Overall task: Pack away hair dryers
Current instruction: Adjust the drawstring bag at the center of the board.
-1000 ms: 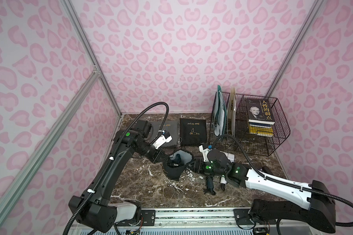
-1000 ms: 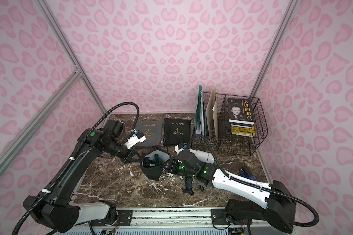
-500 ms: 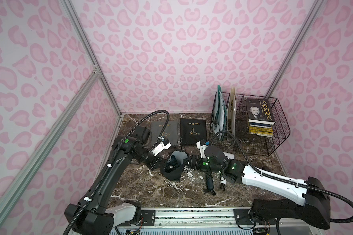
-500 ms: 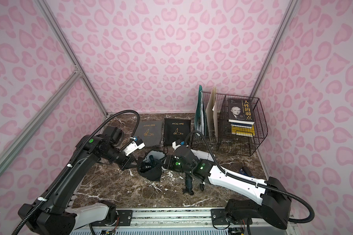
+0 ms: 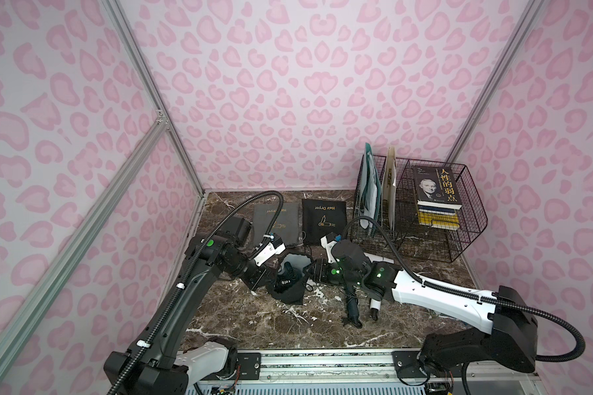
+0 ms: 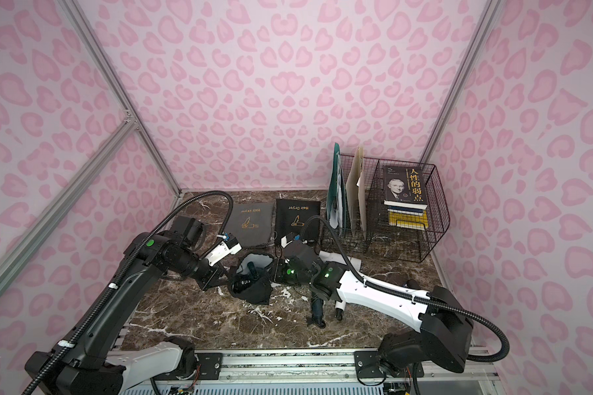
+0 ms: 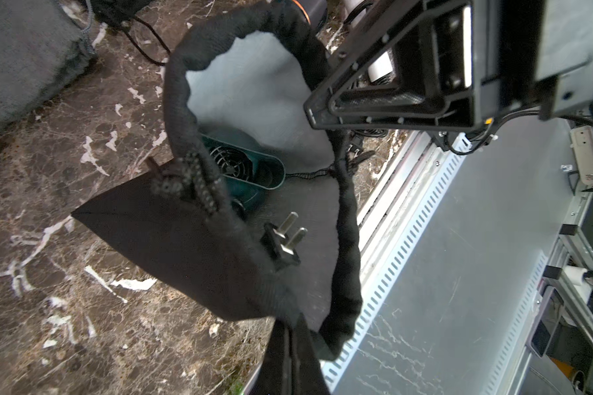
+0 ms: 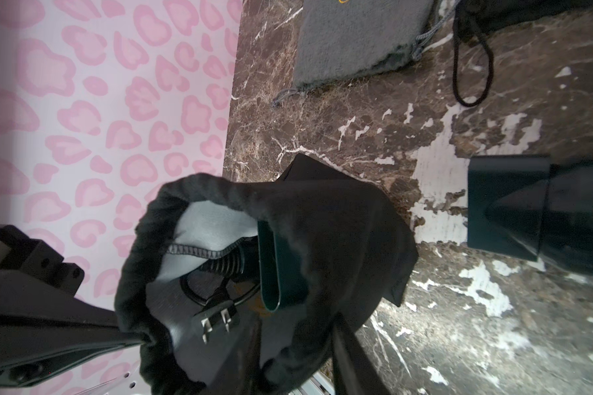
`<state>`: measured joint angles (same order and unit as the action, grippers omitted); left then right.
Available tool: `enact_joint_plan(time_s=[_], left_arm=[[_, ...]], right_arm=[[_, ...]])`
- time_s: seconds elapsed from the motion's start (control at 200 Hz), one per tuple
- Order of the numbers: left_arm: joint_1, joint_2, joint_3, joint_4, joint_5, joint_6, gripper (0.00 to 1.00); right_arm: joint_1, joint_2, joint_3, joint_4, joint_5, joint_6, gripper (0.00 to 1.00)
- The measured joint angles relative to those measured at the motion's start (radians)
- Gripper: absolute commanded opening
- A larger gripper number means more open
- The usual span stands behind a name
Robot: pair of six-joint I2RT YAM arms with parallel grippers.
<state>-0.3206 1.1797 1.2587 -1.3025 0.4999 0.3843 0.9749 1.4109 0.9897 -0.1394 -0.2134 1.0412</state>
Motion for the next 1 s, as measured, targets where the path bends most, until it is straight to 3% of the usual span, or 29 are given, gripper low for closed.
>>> enact_joint_plan(time_s=[0.185,0.325,0.415,0.49,0.55,0.61,0.875,0.945,1.0], left_arm=[[0.000,-0.002,-0.003,0.005,-0.021,-0.016,0.02],[0.000,-0.006,-0.004,0.007,-0.034,-0.016,0.03],[0.000,-0.006,-0.004,0.007,-0.043,-0.016,0.14],[0.000,-0.006,0.005,0.005,-0.056,-0.014,0.33],[0.001,-0.007,0.016,0.004,-0.066,-0.012,0.57],[0.004,-0.012,0.031,0.003,-0.080,-0.013,0.67],[0.015,-0.028,0.132,-0.010,-0.138,0.014,0.81],[0.039,-0.025,0.149,-0.001,-0.165,0.010,0.81],[0.059,-0.009,0.157,0.008,-0.179,-0.010,0.75]], right_arm=[[0.009,0.034,0.035,-0.038,0.003,-0.032,0.03],[0.020,0.057,0.063,-0.054,0.004,-0.057,0.00],[0.025,0.068,0.075,-0.060,0.007,-0.070,0.00],[0.025,0.076,0.082,-0.065,0.008,-0.082,0.00],[0.025,0.079,0.085,-0.068,0.008,-0.087,0.00],[0.025,0.082,0.087,-0.069,0.010,-0.092,0.00],[0.024,0.110,0.116,-0.080,0.011,-0.118,0.00],[0.024,0.113,0.117,-0.089,0.011,-0.122,0.00],[0.024,0.113,0.116,-0.092,0.012,-0.127,0.00]])
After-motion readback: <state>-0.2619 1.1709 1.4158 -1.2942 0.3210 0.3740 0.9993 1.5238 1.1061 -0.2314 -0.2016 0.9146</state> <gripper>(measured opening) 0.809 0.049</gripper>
